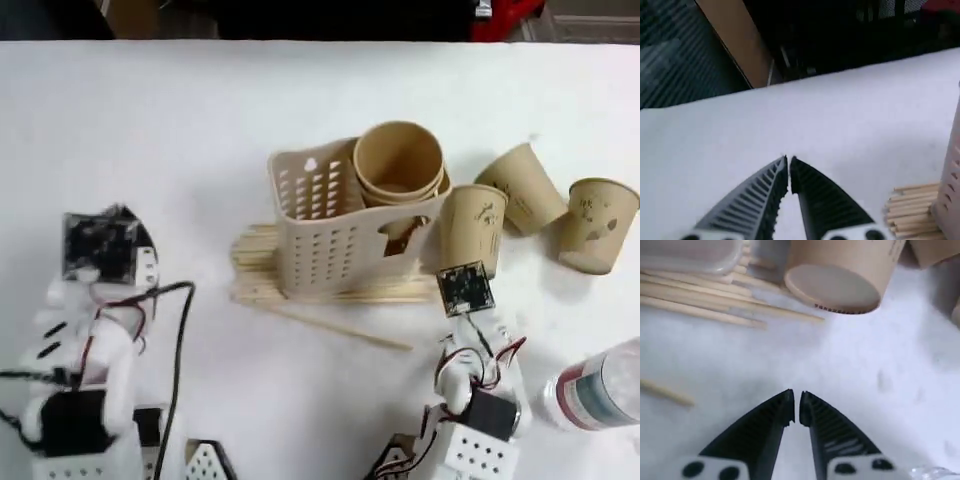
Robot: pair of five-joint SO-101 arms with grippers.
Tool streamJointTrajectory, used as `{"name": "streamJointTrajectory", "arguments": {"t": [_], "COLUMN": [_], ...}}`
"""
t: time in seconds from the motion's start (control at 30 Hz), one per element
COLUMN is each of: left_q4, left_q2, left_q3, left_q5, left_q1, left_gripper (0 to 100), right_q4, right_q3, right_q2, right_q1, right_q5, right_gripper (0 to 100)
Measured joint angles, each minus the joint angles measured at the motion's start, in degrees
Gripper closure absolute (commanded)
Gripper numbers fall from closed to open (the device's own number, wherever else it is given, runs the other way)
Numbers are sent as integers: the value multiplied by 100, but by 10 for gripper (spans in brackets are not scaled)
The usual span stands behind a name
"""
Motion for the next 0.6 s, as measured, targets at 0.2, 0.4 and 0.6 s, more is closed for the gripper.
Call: {"name": "streamJointTrajectory", "arguments": {"t": [0.2, 0.4, 0.6], "left_q4": [35, 35, 123], "left_q2": [1204, 3077, 4141], "left_q3": [-668, -1486, -1899], "left_q5": [0, 0, 0], "left_q1": [0, -9, -9], "left_gripper": [961, 871, 765], "right_q4": [123, 123, 220], "right_q3": [18, 18, 18], "right_q2": [26, 26, 35], "right_q1": [-132, -123, -123], "right_q5": [0, 0, 0], "right_gripper": [960, 961, 961]}}
